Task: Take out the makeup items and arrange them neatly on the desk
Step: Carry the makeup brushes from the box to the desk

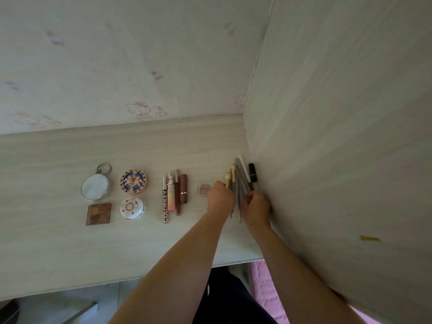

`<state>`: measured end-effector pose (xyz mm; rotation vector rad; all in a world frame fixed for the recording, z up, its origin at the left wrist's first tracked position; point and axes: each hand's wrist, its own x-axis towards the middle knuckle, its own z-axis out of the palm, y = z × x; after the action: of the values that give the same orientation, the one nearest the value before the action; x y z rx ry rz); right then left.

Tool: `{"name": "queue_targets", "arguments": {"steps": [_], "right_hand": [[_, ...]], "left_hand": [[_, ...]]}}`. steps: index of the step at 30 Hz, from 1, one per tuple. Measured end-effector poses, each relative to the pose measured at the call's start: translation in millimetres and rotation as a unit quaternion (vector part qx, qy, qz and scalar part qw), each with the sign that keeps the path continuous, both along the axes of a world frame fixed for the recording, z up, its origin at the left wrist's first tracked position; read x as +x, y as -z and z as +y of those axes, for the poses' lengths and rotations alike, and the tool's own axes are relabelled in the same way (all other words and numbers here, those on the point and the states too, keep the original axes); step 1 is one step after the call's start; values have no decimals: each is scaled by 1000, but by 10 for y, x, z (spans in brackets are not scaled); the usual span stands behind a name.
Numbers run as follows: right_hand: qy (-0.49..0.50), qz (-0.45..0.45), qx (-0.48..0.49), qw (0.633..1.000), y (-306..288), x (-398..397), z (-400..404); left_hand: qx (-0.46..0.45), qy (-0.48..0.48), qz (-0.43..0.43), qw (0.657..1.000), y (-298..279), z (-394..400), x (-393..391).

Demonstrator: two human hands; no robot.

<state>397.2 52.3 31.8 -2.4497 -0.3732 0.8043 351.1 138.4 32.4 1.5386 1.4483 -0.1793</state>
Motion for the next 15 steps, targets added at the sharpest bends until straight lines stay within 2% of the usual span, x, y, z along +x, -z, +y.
{"name": "queue_targets", "arguments": {"steps": [8, 15], "right_hand": [[0, -10, 2, 1000, -19, -14, 9], [-43, -9, -5, 999, -93, -10, 1]], "left_hand": [[14, -9, -10, 1000, -3, -14, -8], [48, 6, -23, 999, -65, 83, -156]]}}
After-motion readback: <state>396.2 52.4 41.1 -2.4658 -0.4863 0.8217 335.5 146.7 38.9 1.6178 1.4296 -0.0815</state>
